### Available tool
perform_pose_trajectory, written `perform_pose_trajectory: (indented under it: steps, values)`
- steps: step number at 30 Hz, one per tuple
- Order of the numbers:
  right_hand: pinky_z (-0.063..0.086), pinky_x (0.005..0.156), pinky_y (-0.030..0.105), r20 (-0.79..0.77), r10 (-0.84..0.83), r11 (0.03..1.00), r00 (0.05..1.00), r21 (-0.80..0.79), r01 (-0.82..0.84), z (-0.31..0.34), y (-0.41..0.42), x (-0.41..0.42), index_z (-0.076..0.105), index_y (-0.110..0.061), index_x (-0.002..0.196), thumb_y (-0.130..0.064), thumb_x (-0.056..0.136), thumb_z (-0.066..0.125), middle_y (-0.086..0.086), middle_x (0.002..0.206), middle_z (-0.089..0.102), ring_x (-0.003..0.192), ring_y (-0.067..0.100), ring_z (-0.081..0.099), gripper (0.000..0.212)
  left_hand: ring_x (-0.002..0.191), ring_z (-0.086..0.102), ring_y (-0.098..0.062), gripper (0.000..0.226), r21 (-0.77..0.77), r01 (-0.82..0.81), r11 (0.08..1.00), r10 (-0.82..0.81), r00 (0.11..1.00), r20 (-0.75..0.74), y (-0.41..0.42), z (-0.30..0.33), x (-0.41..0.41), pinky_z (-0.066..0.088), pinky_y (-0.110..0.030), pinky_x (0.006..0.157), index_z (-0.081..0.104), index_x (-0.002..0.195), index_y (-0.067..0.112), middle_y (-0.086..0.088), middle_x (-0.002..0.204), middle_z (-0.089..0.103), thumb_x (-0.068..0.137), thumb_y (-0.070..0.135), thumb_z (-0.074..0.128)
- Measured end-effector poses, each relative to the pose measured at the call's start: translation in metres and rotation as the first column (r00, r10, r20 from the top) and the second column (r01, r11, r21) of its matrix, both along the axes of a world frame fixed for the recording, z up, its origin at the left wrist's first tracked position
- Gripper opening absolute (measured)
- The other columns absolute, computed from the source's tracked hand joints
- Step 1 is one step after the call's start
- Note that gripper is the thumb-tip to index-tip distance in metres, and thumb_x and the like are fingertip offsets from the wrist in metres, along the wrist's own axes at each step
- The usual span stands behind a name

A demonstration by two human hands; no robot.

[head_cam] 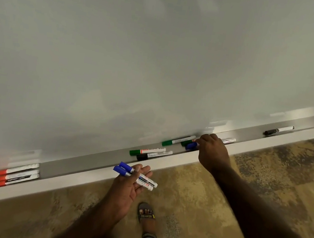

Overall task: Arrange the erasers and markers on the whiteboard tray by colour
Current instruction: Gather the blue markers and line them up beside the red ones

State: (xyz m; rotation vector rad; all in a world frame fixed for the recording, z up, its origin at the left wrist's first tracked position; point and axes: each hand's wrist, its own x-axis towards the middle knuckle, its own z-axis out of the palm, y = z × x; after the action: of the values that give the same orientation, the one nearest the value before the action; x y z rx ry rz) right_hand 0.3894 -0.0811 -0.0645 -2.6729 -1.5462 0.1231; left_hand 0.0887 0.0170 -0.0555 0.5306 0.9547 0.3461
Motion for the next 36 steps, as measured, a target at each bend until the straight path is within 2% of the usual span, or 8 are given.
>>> perform_pose_trajectory:
  steps: [9, 14, 18, 26, 32, 36]
  values:
    - [0.046, 0.083, 0.042, 0.064, 0.059, 0.998, 0.996, -0.041, -0.056, 0.0, 0.012, 0.006, 0.075, -0.013, 0.104, -0.002, 0.08, 0.066, 0.005, 0.105, 0.067, 0.099, 0.031, 0.058, 0.027, 0.116, 0.072, -0.027, 0.025, 0.009, -0.054, 0.999, 0.054, 0.998, -0.033, 0.003, -0.004, -0.008, 0.062, -0.038, 0.088, 0.06, 0.127, 0.01, -0.004, 0.119, 0.078, 0.105, 0.018, 0.051]
    - [0.046, 0.079, 0.043, 0.116, 0.116, 0.993, 0.986, -0.028, -0.113, -0.001, 0.009, 0.003, 0.076, -0.012, 0.097, -0.001, 0.079, 0.071, 0.008, 0.097, 0.068, 0.093, 0.034, 0.06, 0.022, 0.113, 0.074, -0.026, 0.025, 0.013, -0.066, 0.998, 0.066, 0.997, -0.047, 0.003, -0.005, -0.008, 0.064, -0.036, 0.082, 0.062, 0.126, 0.01, -0.006, 0.122, 0.077, 0.104, 0.019, 0.052]
    - [0.046, 0.077, 0.044, 0.131, 0.115, 0.993, 0.985, -0.028, -0.113, 0.001, 0.012, -0.001, 0.074, -0.012, 0.089, 0.001, 0.074, 0.072, 0.008, 0.091, 0.067, 0.09, 0.035, 0.06, 0.02, 0.11, 0.075, -0.026, 0.027, 0.008, -0.072, 0.997, 0.072, 0.996, -0.047, 0.004, -0.005, -0.01, 0.064, -0.035, 0.077, 0.06, 0.128, 0.008, -0.004, 0.116, 0.079, 0.104, 0.019, 0.053]
    - [0.042, 0.086, 0.041, 0.131, 0.124, 0.989, 0.984, -0.102, -0.111, 0.007, 0.014, -0.002, 0.075, -0.016, 0.105, -0.004, 0.083, 0.064, 0.002, 0.105, 0.067, 0.103, 0.028, 0.056, 0.027, 0.114, 0.073, -0.027, 0.03, 0.006, -0.072, 0.997, 0.072, 0.997, -0.031, 0.002, -0.006, -0.016, 0.064, -0.037, 0.081, 0.058, 0.131, 0.009, -0.004, 0.117, 0.079, 0.103, 0.02, 0.053]
    - [0.043, 0.099, 0.039, 0.089, 0.12, 0.993, 0.989, -0.027, -0.118, 0.021, 0.016, -0.022, 0.069, -0.017, 0.12, -0.011, 0.093, 0.062, 0.002, 0.121, 0.068, 0.117, 0.025, 0.056, 0.028, 0.114, 0.073, -0.026, 0.029, -0.001, -0.078, 0.997, 0.078, 0.997, -0.024, 0.001, -0.007, -0.019, 0.064, -0.037, 0.08, 0.059, 0.131, 0.008, -0.007, 0.121, 0.077, 0.104, 0.018, 0.054]
    - [0.047, 0.102, 0.04, 0.033, 0.175, 0.981, 0.984, 0.081, -0.177, 0.04, 0.026, -0.057, 0.067, -0.02, 0.116, -0.017, 0.095, 0.063, 0.001, 0.114, 0.072, 0.115, 0.022, 0.061, 0.021, 0.115, 0.073, -0.025, 0.031, 0.006, -0.059, 0.998, 0.059, 0.998, -0.017, 0.0, -0.006, -0.019, 0.063, -0.037, 0.084, 0.06, 0.13, 0.009, -0.008, 0.126, 0.075, 0.101, 0.02, 0.057]
